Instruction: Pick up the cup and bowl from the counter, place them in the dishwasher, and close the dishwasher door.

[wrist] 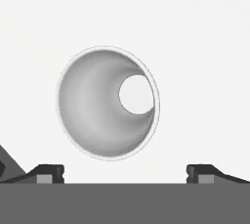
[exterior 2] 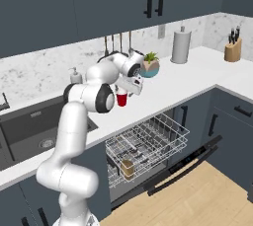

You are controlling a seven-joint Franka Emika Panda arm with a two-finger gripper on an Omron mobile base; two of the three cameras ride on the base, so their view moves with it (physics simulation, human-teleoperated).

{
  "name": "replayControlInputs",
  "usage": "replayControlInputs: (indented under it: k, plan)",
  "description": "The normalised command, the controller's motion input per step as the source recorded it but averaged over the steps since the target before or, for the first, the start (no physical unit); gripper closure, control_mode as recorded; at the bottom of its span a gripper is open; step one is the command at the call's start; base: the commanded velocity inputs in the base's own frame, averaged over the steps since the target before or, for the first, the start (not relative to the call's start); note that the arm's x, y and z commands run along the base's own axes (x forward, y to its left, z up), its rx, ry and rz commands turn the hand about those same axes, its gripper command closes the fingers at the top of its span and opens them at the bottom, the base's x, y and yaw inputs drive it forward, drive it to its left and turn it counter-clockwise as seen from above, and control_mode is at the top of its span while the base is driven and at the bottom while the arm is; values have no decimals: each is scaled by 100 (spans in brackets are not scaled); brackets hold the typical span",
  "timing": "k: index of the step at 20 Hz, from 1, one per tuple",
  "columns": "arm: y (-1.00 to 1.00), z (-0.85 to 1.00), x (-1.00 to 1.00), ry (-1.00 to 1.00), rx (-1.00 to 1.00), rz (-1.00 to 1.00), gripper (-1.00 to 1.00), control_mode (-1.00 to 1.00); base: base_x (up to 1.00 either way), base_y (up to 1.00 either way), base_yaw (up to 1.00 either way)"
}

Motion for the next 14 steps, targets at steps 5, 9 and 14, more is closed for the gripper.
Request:
replayControlInputs:
  k: [5, 9, 14]
  plan:
    - [0, -14, 39, 4, 0, 0, -100, -100, 0, 0, 0]
    - [0, -14, 21, 5, 0, 0, -100, -100, 0, 0, 0]
    - [0, -21, 6, 4, 0, 0, -100, -100, 0, 0, 0]
